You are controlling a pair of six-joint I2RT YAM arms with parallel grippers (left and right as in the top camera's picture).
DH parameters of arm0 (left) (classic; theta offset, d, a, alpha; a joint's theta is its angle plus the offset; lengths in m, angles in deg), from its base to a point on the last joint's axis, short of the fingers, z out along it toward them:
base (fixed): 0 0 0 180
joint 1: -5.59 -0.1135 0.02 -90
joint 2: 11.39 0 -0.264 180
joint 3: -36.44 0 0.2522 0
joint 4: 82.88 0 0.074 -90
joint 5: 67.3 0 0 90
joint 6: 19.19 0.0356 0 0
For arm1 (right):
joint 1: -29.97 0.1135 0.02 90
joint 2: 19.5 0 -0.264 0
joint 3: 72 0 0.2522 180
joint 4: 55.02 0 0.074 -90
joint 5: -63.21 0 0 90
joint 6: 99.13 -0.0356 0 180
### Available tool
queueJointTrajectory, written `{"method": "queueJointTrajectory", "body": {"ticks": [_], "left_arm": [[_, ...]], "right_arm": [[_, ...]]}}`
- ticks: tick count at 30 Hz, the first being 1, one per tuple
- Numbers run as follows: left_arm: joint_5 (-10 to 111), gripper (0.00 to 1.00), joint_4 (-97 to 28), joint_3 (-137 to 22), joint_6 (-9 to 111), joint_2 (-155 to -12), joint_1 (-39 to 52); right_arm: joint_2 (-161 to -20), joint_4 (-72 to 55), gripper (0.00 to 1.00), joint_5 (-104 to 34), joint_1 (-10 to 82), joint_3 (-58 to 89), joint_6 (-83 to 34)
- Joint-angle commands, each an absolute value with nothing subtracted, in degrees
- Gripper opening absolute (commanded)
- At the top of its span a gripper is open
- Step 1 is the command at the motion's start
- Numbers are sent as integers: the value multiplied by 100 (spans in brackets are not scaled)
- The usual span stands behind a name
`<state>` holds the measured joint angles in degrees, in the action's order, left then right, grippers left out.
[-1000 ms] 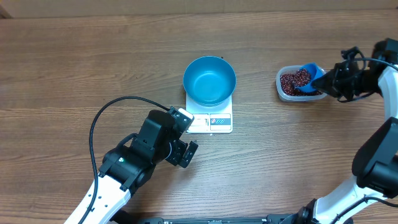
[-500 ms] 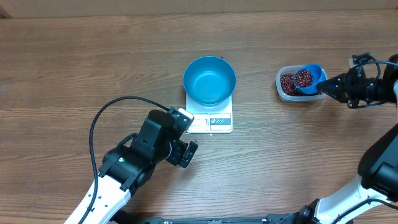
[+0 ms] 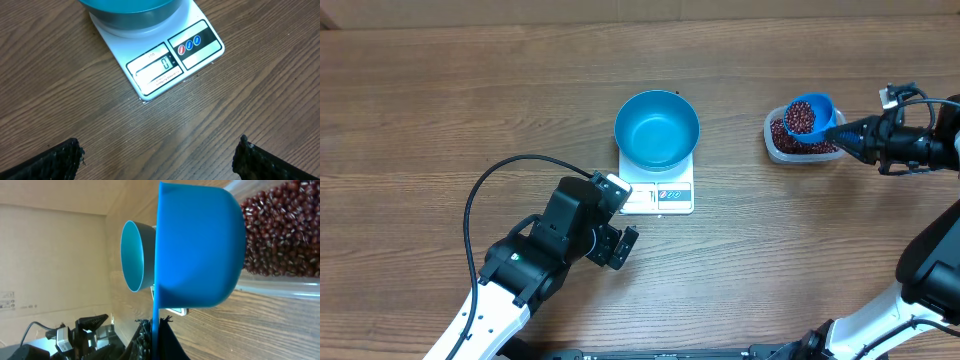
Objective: Scoop item into bowl and weigh 150g on scale
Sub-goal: 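Carry the filled scoop left and pour beans into the teal bowl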
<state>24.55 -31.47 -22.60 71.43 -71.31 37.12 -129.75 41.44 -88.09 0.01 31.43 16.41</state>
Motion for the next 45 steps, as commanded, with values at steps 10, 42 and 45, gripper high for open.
{"method": "queueJointTrajectory", "body": {"ticks": [10, 42, 45], "left_arm": [[2415, 99, -3167, -2247, 7211, -7139, 3736], [2417, 99, -3167, -2247, 7211, -7139, 3736], [2417, 100, -3167, -2247, 7211, -7139, 3736]], "right_arm": [[-12774, 4459, 4, -9292, 574, 3232, 2118], [-12770, 2653, 4, -6317, 4307, 4310, -636], [-12746, 2546, 4, -5854, 4595, 4321, -638]]}}
